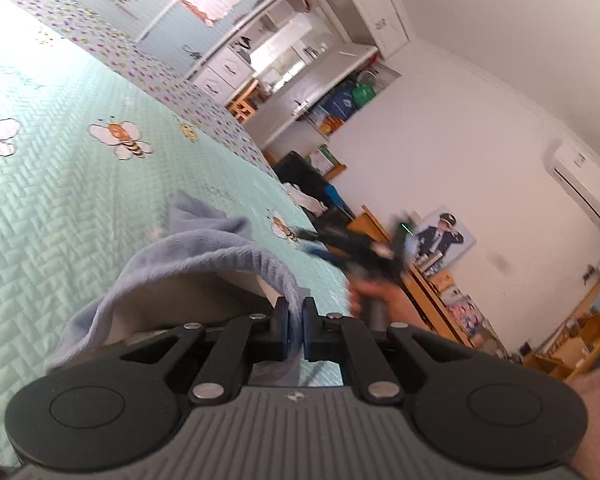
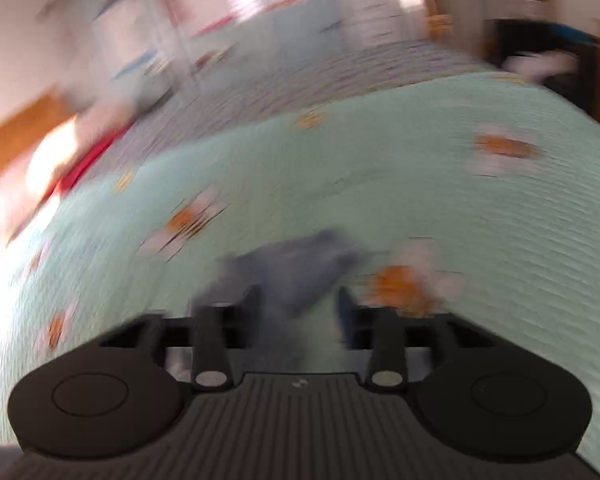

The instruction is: Fold clothes

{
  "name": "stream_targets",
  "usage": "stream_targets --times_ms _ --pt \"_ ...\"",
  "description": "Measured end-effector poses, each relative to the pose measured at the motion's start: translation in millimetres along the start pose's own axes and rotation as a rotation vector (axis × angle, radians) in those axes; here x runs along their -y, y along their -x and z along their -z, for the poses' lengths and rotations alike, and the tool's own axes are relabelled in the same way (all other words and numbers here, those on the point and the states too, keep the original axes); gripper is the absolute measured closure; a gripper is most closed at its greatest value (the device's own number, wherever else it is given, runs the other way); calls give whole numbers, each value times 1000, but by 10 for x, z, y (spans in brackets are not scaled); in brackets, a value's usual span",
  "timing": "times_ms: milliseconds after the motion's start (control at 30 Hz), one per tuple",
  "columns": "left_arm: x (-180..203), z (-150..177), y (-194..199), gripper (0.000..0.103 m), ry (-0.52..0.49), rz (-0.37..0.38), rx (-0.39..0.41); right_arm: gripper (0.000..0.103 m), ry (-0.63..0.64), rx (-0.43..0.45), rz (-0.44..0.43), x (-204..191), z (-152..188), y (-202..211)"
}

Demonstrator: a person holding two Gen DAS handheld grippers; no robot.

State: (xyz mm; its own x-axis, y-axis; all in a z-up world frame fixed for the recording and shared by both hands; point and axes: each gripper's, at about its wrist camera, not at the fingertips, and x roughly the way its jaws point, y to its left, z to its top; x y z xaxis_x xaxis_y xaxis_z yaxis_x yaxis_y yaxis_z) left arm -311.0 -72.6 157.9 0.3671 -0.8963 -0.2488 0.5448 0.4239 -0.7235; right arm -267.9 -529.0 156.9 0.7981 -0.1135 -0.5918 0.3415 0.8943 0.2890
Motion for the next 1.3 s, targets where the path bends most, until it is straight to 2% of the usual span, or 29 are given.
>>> stream_targets --times_ms 33,67,133,233,300,333,367,400,433,467,500,567,667,767,900,967,1100,1167,1300 --pt "-9 2 5 98 6 -7 -2 37 -10 33 44 165 54 131" --pt "-13 -1 2 98 10 -13 -2 35 -8 39 96 296 131 207" --pt "-14 -15 -19 98 15 -25 2 34 -50 -25 199 560 348 246" --pt "-2 -48 -61 98 19 -42 8 34 -168 -173 196 826 760 181" --pt "32 -85 -39 98 13 -62 8 34 -271 -236 123 854 1017 87" --pt "40 -113 -68 98 9 -77 8 32 -314 -255 95 858 1135 48" --pt "39 -142 -93 98 9 -88 11 32 -313 -225 100 806 1187 45" --pt "34 -167 -114 98 11 -96 17 39 -296 -216 75 712 1185 41" --pt "28 -193 -135 98 12 -103 22 68 -279 -206 50 618 1182 36" --pt "23 -216 -155 98 15 -113 28 88 -270 -197 21 536 1176 36" --pt "16 -243 -162 98 17 -122 38 95 -289 -191 -27 501 1149 54" --pt "-2 -313 -128 98 24 -127 70 96 -306 -143 -99 431 1064 133" --pt "-21 -438 99 98 45 -96 164 96 -382 -34 -240 353 775 377" --pt "-28 -556 397 98 64 -62 273 96 -410 129 -367 302 409 827" --pt "-42 -673 733 98 84 -65 386 96 -403 340 -462 278 -107 1372" --pt "-78 -717 839 98 93 -74 423 96 -406 399 -520 218 -315 1519" --pt "-213 -864 853 98 108 -125 446 96 -343 447 -601 -78 -718 1563" --pt "-323 -984 813 98 124 -145 455 96 -294 458 -598 -204 -908 1481" --pt "-626 -1393 700 98 150 -203 470 96 -227 436 -542 -394 -1341 932"
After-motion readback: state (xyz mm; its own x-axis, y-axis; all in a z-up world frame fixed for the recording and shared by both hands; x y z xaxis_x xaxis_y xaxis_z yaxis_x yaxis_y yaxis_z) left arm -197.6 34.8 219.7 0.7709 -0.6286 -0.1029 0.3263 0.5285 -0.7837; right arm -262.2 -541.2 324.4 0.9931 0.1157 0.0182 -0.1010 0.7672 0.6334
